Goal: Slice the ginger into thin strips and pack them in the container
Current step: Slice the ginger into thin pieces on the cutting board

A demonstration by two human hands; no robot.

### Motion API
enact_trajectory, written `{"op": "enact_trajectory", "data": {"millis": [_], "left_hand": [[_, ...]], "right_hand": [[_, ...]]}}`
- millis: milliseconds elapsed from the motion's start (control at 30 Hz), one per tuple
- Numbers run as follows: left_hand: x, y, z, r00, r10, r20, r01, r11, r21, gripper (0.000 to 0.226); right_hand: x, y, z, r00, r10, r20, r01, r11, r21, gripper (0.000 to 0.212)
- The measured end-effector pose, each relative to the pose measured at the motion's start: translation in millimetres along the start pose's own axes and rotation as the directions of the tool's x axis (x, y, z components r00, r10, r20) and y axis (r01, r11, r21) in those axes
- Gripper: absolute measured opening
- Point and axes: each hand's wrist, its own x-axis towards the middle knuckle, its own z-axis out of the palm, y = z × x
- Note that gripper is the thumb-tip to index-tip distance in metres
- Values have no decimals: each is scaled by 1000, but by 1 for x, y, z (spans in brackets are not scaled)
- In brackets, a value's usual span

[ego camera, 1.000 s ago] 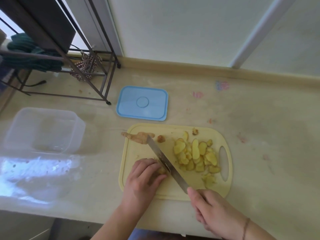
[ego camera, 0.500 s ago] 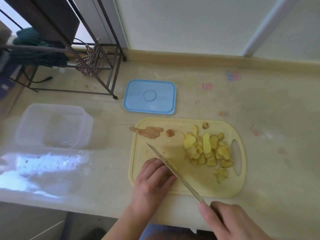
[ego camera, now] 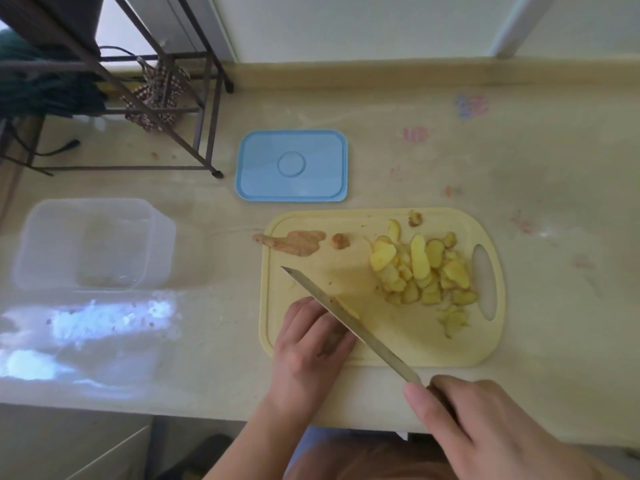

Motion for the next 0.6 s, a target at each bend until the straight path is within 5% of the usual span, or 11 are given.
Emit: {"op": "enact_trajectory", "data": {"millis": [133, 333, 600], "left_hand": [[-1, -1, 0, 1000, -19, 6, 19, 1000, 19, 25], [1, 0, -1, 1000, -19, -3, 19, 1000, 17, 27], [-2, -4, 0, 1000, -20, 3, 20, 1000, 20, 23]], "right_hand": [[3, 1, -1, 998, 1, 69, -6, 998, 66, 84], [7, 1, -1, 999, -20, 41, 23, 997, -68, 76], [22, -11, -2, 990, -46, 134, 24, 987, 157, 65]]}}
